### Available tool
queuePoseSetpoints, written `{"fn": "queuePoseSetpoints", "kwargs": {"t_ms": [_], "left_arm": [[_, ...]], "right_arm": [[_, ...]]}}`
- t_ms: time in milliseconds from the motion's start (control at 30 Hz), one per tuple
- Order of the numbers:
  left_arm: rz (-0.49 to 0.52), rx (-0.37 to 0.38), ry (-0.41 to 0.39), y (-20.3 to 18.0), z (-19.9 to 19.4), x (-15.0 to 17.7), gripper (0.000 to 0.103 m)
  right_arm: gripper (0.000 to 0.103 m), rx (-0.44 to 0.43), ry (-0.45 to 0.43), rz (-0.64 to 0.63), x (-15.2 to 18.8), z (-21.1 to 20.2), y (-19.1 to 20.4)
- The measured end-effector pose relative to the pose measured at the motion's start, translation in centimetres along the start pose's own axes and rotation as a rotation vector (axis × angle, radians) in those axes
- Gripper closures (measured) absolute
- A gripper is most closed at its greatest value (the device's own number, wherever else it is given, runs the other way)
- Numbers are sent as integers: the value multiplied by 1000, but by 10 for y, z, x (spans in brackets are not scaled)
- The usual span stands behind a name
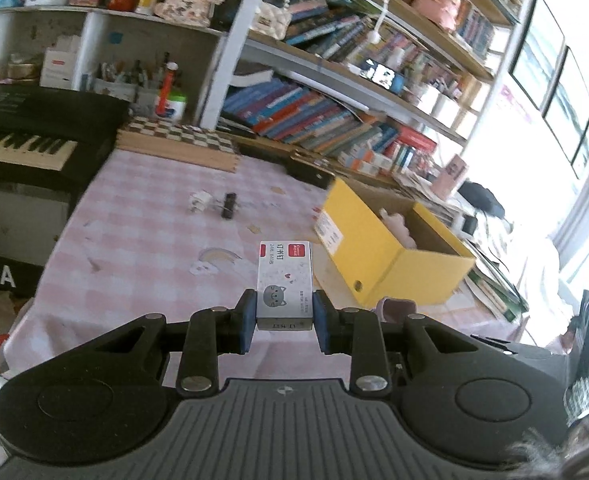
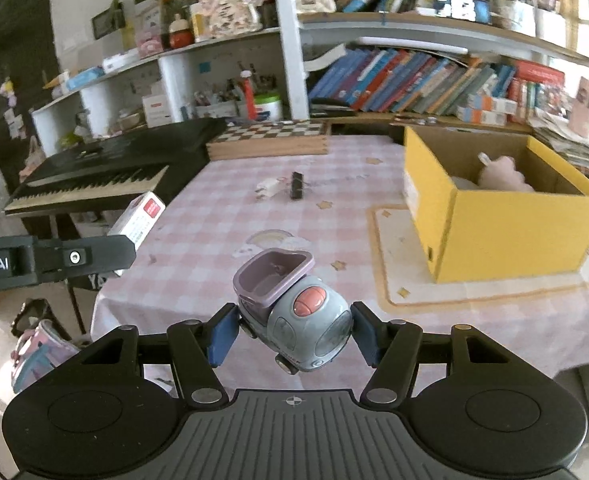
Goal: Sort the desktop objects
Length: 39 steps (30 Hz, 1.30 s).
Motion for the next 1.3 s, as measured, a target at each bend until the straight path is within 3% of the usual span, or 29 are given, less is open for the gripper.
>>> {"fn": "queuePoseSetpoints", "kwargs": {"t_ms": [733,1300], "left_arm": [[106,156,171,-59,32,40,76],[160,214,233,-102,65,52,76]], "right_arm": [[42,167,60,140,43,-40,-49],[42,230,71,193,57,-49,-94]]}}
Point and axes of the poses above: each gripper's, at about its wrist camera, not at the fingertips, and z roughly the way its jaws point, y to its left, x to its underside, the point moved 2 cm from there along z, roughly the way its jaws point, and after that the axes turned 13 degrees about -z, right-handed, at the moved point
